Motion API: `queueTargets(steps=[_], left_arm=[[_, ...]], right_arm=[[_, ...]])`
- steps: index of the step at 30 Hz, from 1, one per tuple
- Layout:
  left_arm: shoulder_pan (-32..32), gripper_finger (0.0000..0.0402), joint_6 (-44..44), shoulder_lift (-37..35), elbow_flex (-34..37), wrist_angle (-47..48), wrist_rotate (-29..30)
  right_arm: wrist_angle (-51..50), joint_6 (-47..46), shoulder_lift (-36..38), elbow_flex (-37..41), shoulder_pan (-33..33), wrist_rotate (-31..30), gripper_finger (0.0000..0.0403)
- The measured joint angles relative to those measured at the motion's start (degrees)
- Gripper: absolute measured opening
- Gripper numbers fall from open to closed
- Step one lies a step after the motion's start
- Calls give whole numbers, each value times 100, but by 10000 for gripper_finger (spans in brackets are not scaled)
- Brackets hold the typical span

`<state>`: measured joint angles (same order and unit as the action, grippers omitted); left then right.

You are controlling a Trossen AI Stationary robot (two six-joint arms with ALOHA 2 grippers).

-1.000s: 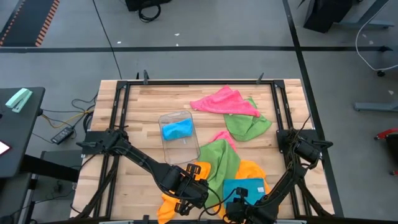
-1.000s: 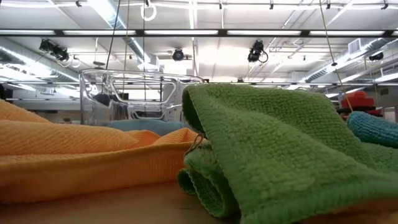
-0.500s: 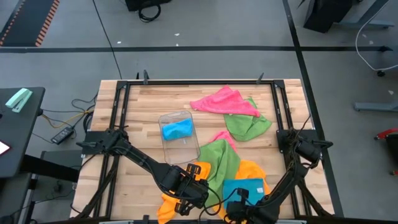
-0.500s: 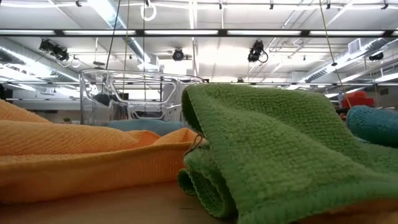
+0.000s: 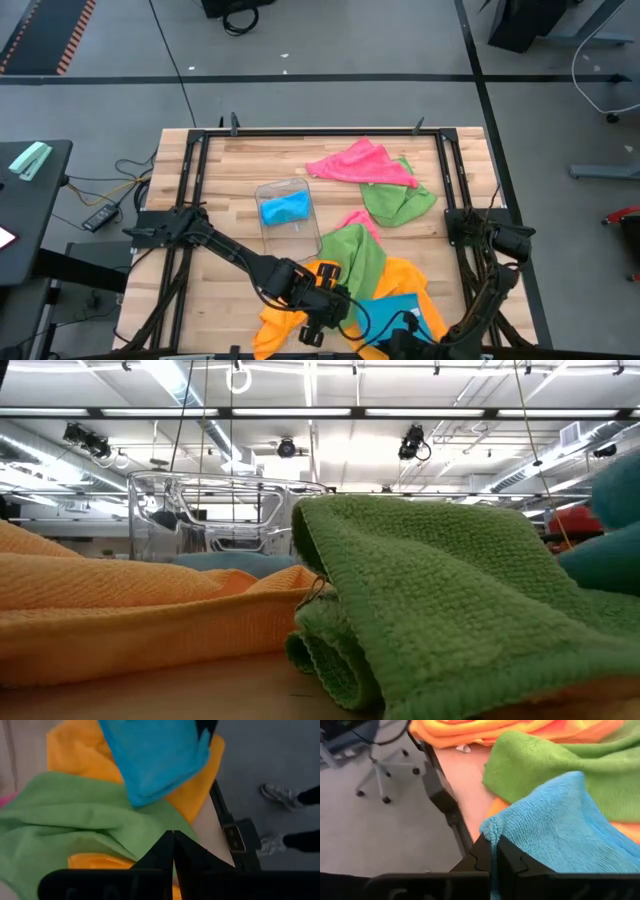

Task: Fold microfiber towels
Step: Fold the blue towel

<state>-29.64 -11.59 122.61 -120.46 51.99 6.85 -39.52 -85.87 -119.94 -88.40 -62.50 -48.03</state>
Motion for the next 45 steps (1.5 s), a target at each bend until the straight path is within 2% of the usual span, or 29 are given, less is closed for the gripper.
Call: queueTargets(steps=[5,8,13,16,19,25,29,33,39,45], left_arm=[[5,31,-152,158,0,-434,-16],[-11,39,-330,402,0,-612,-240],[-117,62,-606,772,7,-785,-248],[-195,88,-606,935,4,-1226,-182],[-275,127,-392,1097,4,-1653,110],[-395,215,946,1419,4,-2175,1022],[-401,248,1422,1602,0,-2394,1496],[-397,256,1872,1829,2,-2487,1496],[-400,242,2755,1971,-6,-2575,1663],[-341,232,3077,2153,-4,-2631,1810]], right_arm=[[27,-677,-7,360,-162,-37,9],[45,-1017,-13,516,-182,-42,9],[96,-1154,-13,523,-283,-144,8],[203,-1166,-13,523,-358,-158,8],[332,-1199,-13,521,-429,-157,8],[299,-1271,-13,521,-475,-161,8],[284,-1258,-13,521,-454,-198,8],[286,-1271,-13,521,-439,-258,8],[301,-1293,-15,521,-370,-279,8],[337,-1294,-15,521,-337,-279,8]])
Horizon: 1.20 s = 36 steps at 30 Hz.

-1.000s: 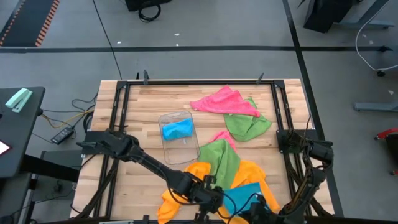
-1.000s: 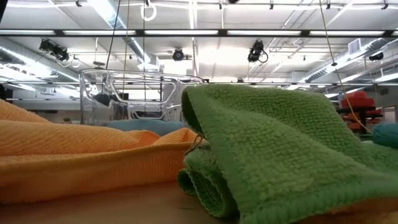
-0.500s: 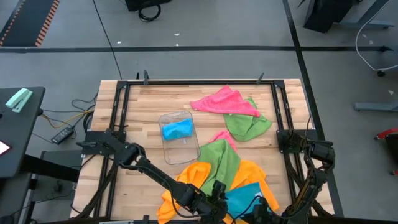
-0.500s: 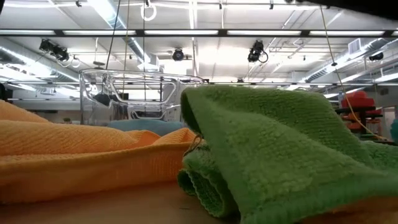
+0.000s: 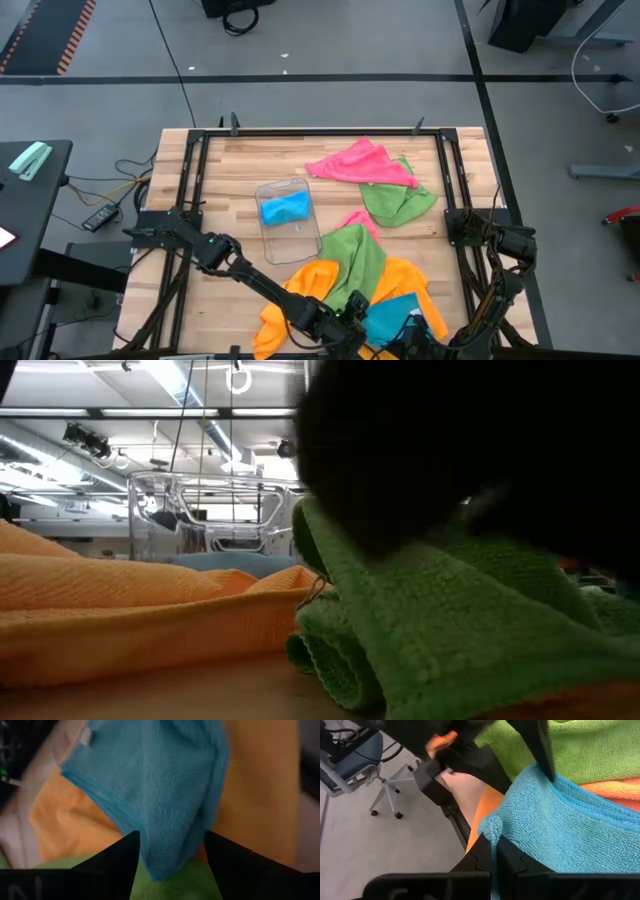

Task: Fold microfiber towels
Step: Fold the blue towel

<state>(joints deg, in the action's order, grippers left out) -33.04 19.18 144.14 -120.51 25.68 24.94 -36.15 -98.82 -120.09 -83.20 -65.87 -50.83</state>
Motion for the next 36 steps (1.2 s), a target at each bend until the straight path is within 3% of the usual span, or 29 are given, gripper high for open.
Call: queueTargets(steps=[7,14,22,26,30,36], left_arm=[[53,233,242,99,-2,-134,45],[29,209,563,111,7,-79,-174],[40,161,821,111,7,-238,209],[49,107,1119,111,7,-303,114],[51,23,1046,111,7,-275,-332],[111,25,599,71,7,-147,-631]], right_arm=[[76,-27,0,0,-39,0,8],[102,-80,0,0,-70,2,8],[112,-82,0,0,-66,-13,8],[115,-82,2,0,-58,-13,11],[119,-80,9,0,-15,227,38],[-10,-123,215,4,68,986,115]])
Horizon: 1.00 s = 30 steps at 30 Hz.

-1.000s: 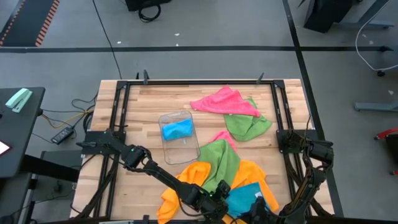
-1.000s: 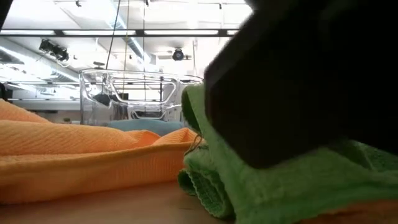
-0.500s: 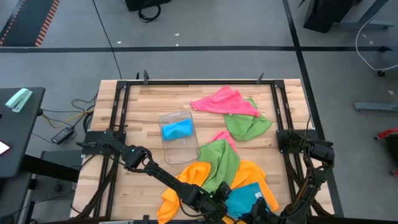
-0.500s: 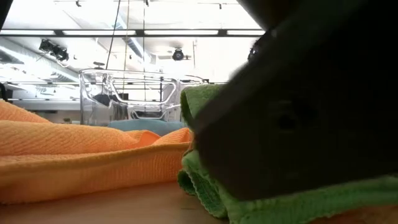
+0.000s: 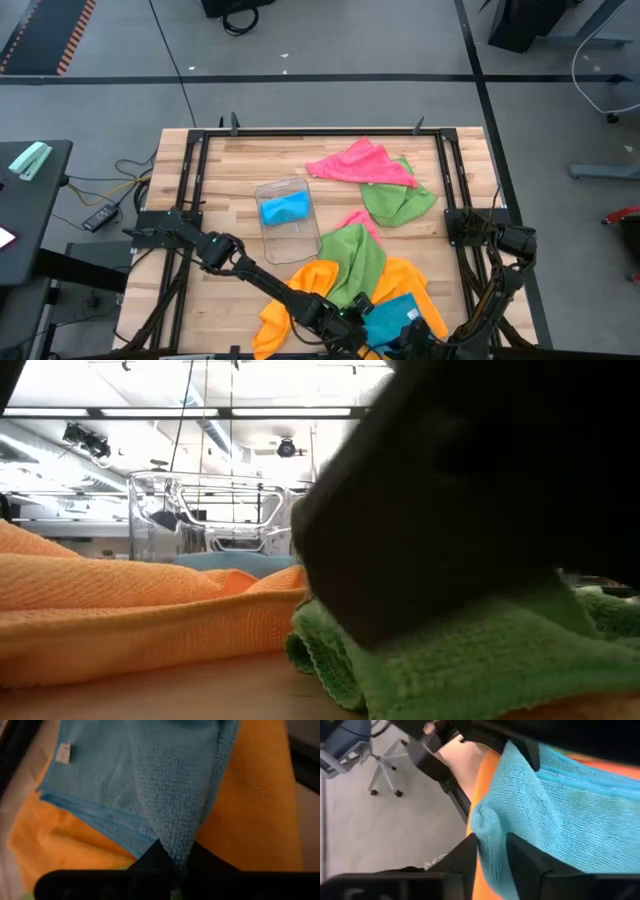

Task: Fold microfiber towels
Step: Fold the blue towel

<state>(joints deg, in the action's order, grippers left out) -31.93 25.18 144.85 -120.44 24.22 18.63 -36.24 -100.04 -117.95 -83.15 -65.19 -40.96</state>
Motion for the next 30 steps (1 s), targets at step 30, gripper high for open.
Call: queueTargets(steps=[30], left_arm=[[362,16,-1603,-945,-4,1932,-1485]], right_arm=[[-1449,-235,4,674,-124,-1094,95]])
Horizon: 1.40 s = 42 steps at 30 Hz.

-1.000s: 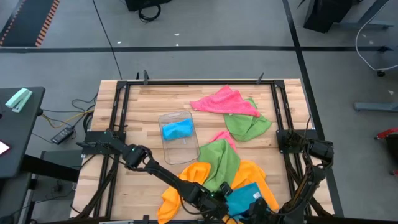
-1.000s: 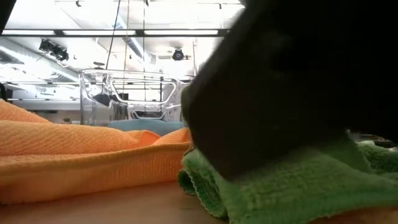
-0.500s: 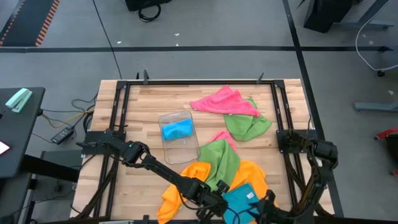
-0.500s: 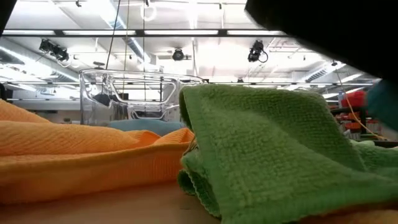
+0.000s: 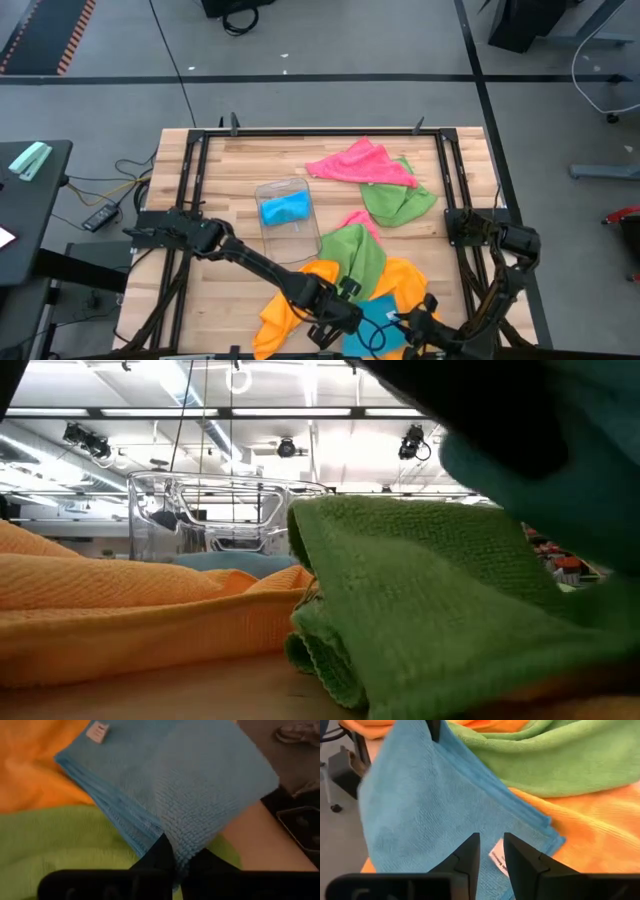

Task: Fold microfiber towels
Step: Fold the blue towel

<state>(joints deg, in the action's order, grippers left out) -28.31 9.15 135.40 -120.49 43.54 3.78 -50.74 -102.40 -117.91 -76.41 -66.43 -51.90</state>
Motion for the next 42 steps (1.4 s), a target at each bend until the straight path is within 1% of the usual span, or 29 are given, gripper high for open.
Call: queueTargets(steps=[4,9,13,17,23,30,32,37,42], left_arm=[[19,13,-149,-18,0,24,-266],[29,33,-355,-18,0,14,-309],[97,21,-577,-18,0,6,-316],[155,13,-880,-18,0,-119,-309],[190,31,-1071,-18,0,-584,-300],[190,14,-1234,-17,0,-627,-300],[190,14,-1258,-18,0,-640,-302],[190,31,-1252,-16,0,-635,-302],[190,21,-1167,-16,0,-665,-302]], right_arm=[[854,434,0,324,208,0,94],[2297,1449,2,688,483,-4,94],[2892,2104,2,967,727,103,94],[2986,2152,2,1246,961,315,94],[3288,2388,17,1495,1077,447,94],[3158,2631,114,1374,950,560,94],[3167,2863,262,1329,918,602,94],[3113,3344,546,1306,820,719,94],[3151,3698,827,1300,676,812,94]])
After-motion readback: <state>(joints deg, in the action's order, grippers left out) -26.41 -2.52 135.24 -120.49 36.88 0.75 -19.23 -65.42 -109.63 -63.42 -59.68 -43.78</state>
